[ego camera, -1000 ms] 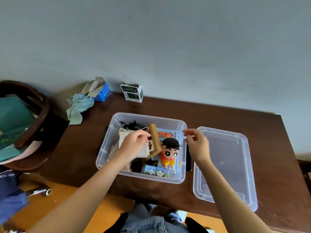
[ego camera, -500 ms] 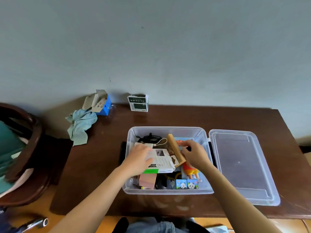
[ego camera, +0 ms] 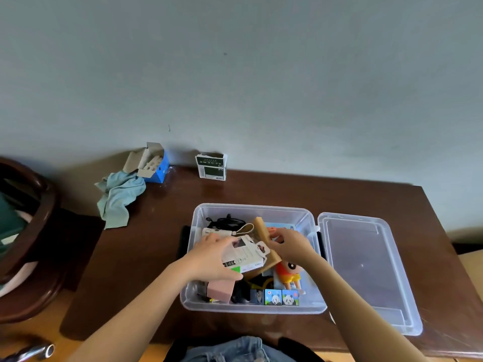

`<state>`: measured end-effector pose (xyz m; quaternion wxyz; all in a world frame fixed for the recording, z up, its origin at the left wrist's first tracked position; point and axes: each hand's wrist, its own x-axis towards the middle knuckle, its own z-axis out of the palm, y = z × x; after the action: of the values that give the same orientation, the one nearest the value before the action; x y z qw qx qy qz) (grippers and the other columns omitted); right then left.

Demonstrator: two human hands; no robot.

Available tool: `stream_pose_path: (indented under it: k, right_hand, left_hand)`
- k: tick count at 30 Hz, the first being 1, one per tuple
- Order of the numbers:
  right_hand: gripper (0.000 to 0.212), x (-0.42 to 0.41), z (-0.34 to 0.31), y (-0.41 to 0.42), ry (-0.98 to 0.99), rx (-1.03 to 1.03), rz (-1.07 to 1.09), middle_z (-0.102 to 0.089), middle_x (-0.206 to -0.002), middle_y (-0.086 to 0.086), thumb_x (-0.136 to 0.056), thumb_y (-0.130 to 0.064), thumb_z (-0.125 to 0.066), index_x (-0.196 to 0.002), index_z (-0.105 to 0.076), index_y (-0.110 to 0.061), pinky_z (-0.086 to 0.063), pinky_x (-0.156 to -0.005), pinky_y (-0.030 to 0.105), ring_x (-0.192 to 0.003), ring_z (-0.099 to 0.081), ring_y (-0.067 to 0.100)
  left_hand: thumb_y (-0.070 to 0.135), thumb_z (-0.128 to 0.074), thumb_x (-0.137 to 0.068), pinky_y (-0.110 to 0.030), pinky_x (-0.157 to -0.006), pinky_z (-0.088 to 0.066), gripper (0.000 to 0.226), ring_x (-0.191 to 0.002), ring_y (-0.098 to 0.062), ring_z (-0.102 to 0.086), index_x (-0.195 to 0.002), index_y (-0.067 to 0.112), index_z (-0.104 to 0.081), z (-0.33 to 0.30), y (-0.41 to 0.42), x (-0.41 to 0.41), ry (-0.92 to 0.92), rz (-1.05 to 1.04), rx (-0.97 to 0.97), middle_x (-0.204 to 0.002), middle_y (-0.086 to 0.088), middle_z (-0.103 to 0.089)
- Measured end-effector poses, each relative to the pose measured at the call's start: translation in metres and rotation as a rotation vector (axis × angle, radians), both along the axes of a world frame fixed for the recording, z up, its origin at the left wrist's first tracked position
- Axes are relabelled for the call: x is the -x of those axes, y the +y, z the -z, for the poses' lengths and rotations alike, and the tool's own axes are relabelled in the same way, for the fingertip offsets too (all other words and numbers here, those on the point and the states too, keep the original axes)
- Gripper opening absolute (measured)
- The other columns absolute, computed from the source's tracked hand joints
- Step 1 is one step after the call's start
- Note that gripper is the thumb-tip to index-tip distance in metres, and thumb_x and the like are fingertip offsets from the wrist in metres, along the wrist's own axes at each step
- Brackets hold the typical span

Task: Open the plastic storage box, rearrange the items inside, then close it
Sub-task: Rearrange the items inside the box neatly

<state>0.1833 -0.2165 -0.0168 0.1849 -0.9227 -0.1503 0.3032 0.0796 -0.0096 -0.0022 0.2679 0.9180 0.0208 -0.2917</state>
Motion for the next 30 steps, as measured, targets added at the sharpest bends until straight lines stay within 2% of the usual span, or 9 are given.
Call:
stream_pose_path:
  k: [2,5,9,11,14,16,18,23,30]
  right_hand:
    - [0.015,-0.004,0.0,0.0,0.025,-0.026,-0.009,-0.063,-0.079,-0.019,-0.09,-0.047,-0.049,-0.088,-0.062,-0.039,-0.055,-0.074,0.028,-0.077,-0.062,0.009]
    - [0.019,-0.009,0.002,-0.001,0.049,-0.058,-0.018,-0.048,-0.061,-0.028,-0.087,-0.042,-0.054,-0.076,-0.066,-0.033,-0.041,-0.053,0.016,-0.061,-0.054,0.003]
    - [0.029,-0.014,0.01,-0.003,0.07,-0.081,-0.051,-0.051,-0.059,-0.011,-0.08,-0.044,-0.063,-0.065,-0.052,-0.021,-0.034,-0.054,0.017,-0.054,-0.046,0.004]
    - [0.039,-0.012,0.013,0.001,0.095,-0.081,-0.101,-0.051,-0.067,0.002,-0.079,-0.049,-0.062,-0.072,-0.054,-0.012,-0.036,-0.059,0.025,-0.059,-0.046,0.011]
    - [0.054,-0.01,0.016,0.008,0.073,-0.056,-0.157,-0.048,-0.071,0.006,-0.079,-0.059,-0.059,-0.076,-0.055,-0.006,-0.034,-0.06,0.03,-0.063,-0.043,0.016]
    - [0.058,-0.009,0.017,0.011,0.052,-0.027,-0.16,-0.05,-0.073,0.005,-0.078,-0.062,-0.058,-0.083,-0.058,-0.005,-0.035,-0.06,0.028,-0.065,-0.045,0.014]
    - [0.061,-0.01,0.017,0.01,0.047,-0.036,-0.156,-0.054,-0.076,0.005,-0.077,-0.063,-0.058,-0.092,-0.062,-0.003,-0.037,-0.061,0.027,-0.067,-0.047,0.013]
    - [0.05,-0.01,0.017,0.001,0.124,-0.103,-0.162,-0.066,-0.075,-0.007,-0.075,-0.065,-0.06,-0.084,-0.07,-0.017,-0.048,-0.065,0.021,-0.071,-0.06,0.007]
    - [0.036,-0.009,0.011,-0.007,0.166,-0.213,-0.229,-0.072,-0.084,-0.008,-0.082,-0.054,-0.059,-0.086,-0.074,-0.021,-0.053,-0.072,0.024,-0.078,-0.065,0.009]
  left_hand:
    - [0.068,-0.065,-0.064,-0.039,-0.103,-0.041,0.091,-0.127,-0.017,-0.037,-0.141,0.044,-0.025,-0.008,0.003,0.001,-0.008,-0.143,0.168,-0.139,0.004,-0.034]
    - [0.063,-0.065,-0.071,-0.029,-0.09,-0.051,0.078,-0.111,-0.011,-0.054,-0.138,0.042,-0.03,-0.015,0.008,0.006,0.043,-0.363,0.479,-0.124,0.007,-0.046]
    - [0.032,-0.053,-0.095,-0.025,-0.085,-0.051,0.051,-0.111,-0.012,-0.056,-0.142,0.03,-0.032,-0.012,0.007,0.009,0.076,-0.549,0.705,-0.132,-0.001,-0.048]
    - [0.021,-0.051,-0.097,-0.025,-0.078,-0.053,0.046,-0.107,-0.016,-0.058,-0.14,0.021,-0.036,-0.012,0.006,0.009,0.076,-0.633,0.735,-0.129,-0.005,-0.051]
    - [0.022,-0.055,-0.088,-0.037,-0.086,-0.05,0.037,-0.103,-0.022,-0.062,-0.124,0.021,-0.05,-0.014,0.008,0.01,0.03,-0.715,0.733,-0.116,-0.007,-0.062]
    - [0.013,-0.053,-0.089,-0.033,-0.079,-0.05,0.024,-0.092,-0.018,-0.065,-0.112,0.021,-0.057,-0.017,0.009,0.011,-0.054,-0.735,0.697,-0.105,-0.009,-0.067]
    - [0.0,-0.05,-0.088,-0.031,-0.072,-0.047,0.025,-0.084,-0.019,-0.064,-0.104,0.016,-0.062,-0.021,0.011,0.01,-0.16,-0.753,0.642,-0.097,-0.016,-0.068]
    - [0.013,-0.054,-0.062,-0.021,-0.06,-0.045,0.036,-0.069,-0.01,-0.062,-0.093,0.016,-0.07,-0.037,0.017,0.004,-0.265,-0.784,0.652,-0.081,-0.005,-0.071]
    - [0.017,-0.051,-0.061,-0.013,-0.063,-0.046,0.033,-0.071,-0.006,-0.065,-0.086,0.016,-0.072,-0.036,0.025,-0.004,-0.107,-0.631,0.605,-0.08,0.001,-0.072]
